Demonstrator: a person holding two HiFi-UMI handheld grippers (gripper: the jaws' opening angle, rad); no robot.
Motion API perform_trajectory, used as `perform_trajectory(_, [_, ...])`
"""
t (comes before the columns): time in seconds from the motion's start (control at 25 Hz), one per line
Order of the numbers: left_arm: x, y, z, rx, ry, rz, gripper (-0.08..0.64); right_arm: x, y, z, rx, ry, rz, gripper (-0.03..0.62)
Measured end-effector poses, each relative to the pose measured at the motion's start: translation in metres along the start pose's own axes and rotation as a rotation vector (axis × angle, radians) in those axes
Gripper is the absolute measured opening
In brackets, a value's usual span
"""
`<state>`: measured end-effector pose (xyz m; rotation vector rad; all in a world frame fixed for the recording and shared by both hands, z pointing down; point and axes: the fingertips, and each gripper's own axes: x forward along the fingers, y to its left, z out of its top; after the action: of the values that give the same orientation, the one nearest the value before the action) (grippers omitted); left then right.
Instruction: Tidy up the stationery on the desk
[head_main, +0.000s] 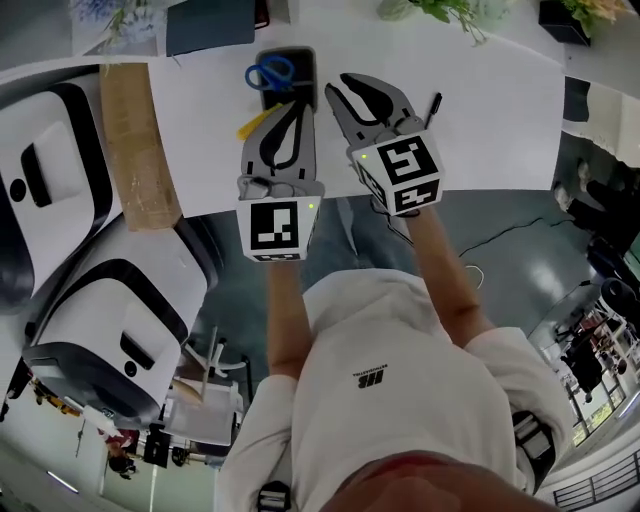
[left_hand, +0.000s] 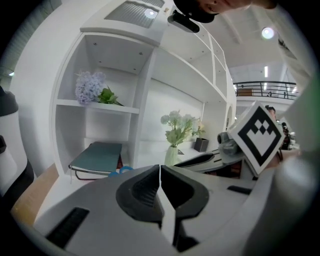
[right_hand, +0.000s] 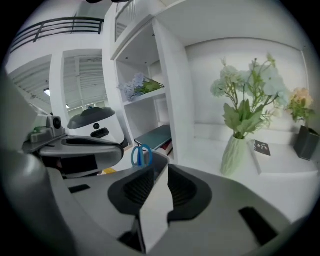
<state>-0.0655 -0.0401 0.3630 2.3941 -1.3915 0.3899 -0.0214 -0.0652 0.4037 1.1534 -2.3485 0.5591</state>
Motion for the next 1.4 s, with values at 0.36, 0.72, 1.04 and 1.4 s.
perform_trajectory(0.36, [0.040,-0.054,-0.006,0.034,0.038,-0.106,0.000,-0.035,-0.062,-0.030,0.082,0.009,-0.110,0.067])
perform_trajectory(0.72, [0.077,-0.103,-0.018,0.073,0.090,-0.217,0.000,-0.067,-0.121,-0.075,0.191,0.049,-0.235,0.067])
perform_trajectory(1.04, [0.104,-0.135,-0.032,0.101,0.137,-0.295,0.000,-0.081,-0.157,-0.116,0.253,0.113,-0.319,0.069])
perform_trajectory(1.4, [0.117,-0.154,-0.046,0.125,0.173,-0.343,0.000,-0.079,-0.177,-0.164,0.309,0.231,-0.379,0.089])
